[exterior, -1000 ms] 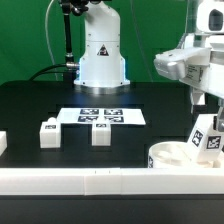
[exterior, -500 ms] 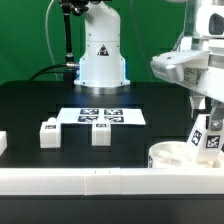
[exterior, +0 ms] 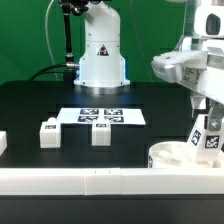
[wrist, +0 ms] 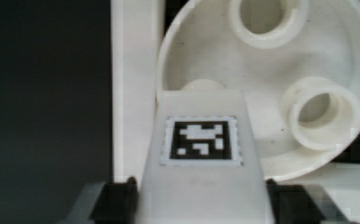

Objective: Assemble stool

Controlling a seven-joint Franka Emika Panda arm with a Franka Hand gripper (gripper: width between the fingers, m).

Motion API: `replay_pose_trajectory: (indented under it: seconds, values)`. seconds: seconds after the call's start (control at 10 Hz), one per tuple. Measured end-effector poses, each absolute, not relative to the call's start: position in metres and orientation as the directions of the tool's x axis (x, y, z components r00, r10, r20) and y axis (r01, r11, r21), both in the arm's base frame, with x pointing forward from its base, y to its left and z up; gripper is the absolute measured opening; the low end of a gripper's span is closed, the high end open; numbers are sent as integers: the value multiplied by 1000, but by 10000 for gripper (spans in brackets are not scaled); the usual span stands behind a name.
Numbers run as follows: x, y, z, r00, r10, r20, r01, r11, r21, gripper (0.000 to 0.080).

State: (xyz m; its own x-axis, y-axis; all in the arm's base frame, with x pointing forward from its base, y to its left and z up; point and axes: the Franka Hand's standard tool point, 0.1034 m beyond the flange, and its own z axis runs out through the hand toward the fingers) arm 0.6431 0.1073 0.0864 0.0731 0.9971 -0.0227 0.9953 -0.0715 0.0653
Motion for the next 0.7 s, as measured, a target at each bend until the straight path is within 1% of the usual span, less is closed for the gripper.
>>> replay_pose_trajectory:
  seconds: [0.4,0.7]
  values:
    - [644,99,86,370,929,4,927,-370,62,338]
    - [645,99,86,623,781,48,779,-625,53,338]
